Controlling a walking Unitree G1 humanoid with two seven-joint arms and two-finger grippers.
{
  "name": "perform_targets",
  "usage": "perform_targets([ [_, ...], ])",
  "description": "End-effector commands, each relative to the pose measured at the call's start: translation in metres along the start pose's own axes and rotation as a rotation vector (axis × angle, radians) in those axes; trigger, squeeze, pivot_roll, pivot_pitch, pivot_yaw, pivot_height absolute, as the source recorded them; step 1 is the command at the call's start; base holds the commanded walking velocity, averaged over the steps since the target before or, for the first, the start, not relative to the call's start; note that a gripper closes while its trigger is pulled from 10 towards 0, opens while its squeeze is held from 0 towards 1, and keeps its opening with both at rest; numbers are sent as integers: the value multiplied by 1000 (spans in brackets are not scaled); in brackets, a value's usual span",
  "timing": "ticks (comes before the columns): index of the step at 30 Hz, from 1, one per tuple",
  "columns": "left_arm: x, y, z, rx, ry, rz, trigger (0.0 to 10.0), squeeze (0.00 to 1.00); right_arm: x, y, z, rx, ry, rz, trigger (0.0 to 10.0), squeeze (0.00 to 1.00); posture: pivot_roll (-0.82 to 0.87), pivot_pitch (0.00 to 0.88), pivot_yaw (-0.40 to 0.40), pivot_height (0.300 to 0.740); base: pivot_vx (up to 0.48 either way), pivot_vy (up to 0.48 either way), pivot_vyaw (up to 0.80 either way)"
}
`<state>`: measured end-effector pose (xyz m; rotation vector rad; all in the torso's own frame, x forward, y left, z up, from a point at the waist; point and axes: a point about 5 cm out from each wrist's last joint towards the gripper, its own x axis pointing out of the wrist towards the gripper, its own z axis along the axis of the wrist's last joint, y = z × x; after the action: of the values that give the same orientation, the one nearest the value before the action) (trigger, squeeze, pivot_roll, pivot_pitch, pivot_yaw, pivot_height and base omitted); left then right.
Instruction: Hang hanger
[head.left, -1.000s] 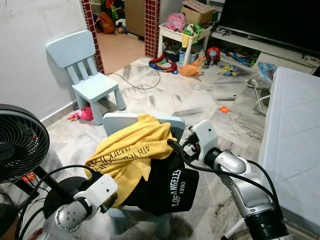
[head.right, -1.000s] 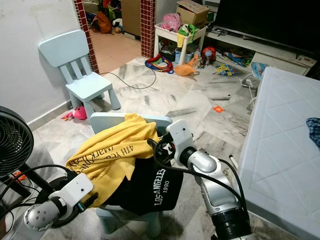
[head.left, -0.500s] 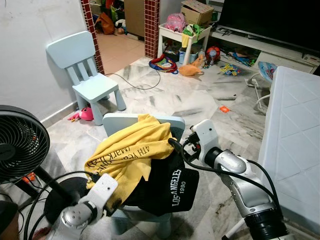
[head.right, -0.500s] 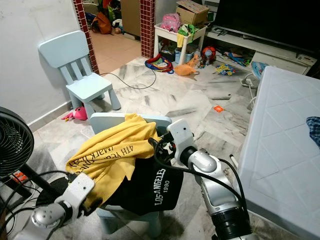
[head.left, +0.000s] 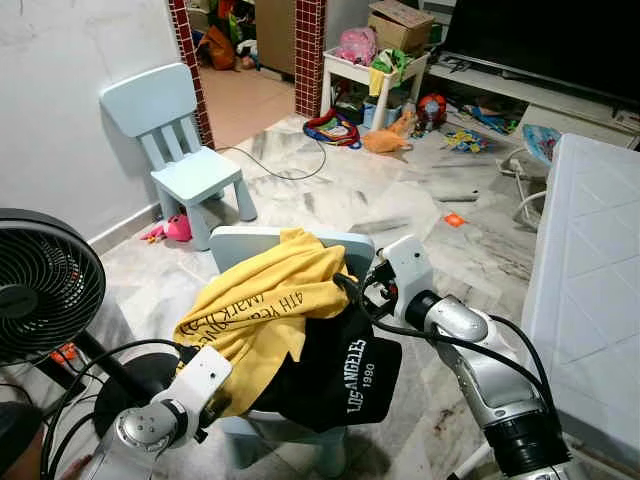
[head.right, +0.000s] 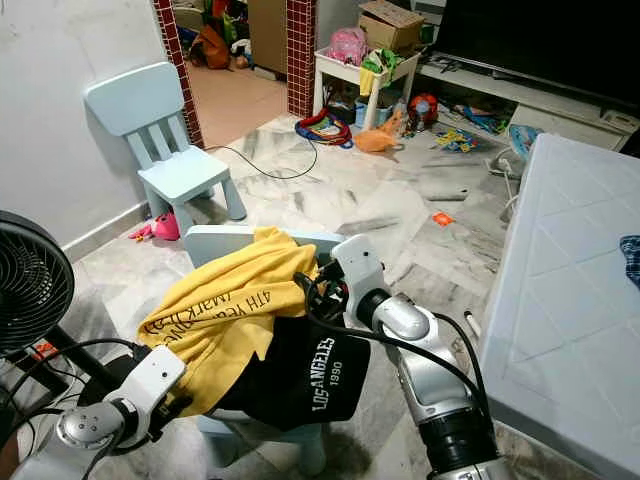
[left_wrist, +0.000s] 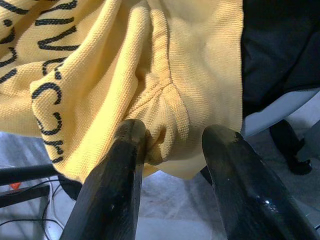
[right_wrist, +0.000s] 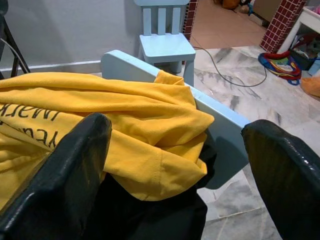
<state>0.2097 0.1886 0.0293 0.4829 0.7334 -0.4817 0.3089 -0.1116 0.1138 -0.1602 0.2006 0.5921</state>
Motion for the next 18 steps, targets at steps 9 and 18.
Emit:
perform_targets([
  [9, 12, 16, -2, 0, 8, 39, 0, 0, 2, -7, 6, -11, -19, -21, 10000, 0, 4, 28, -31, 740, 0, 0, 0],
  [18, 17, 22, 3, 4, -33, 83, 0, 0, -1, -11, 6, -16, -19, -37, 10000, 0, -8, 33, -27, 740, 0, 0, 0],
])
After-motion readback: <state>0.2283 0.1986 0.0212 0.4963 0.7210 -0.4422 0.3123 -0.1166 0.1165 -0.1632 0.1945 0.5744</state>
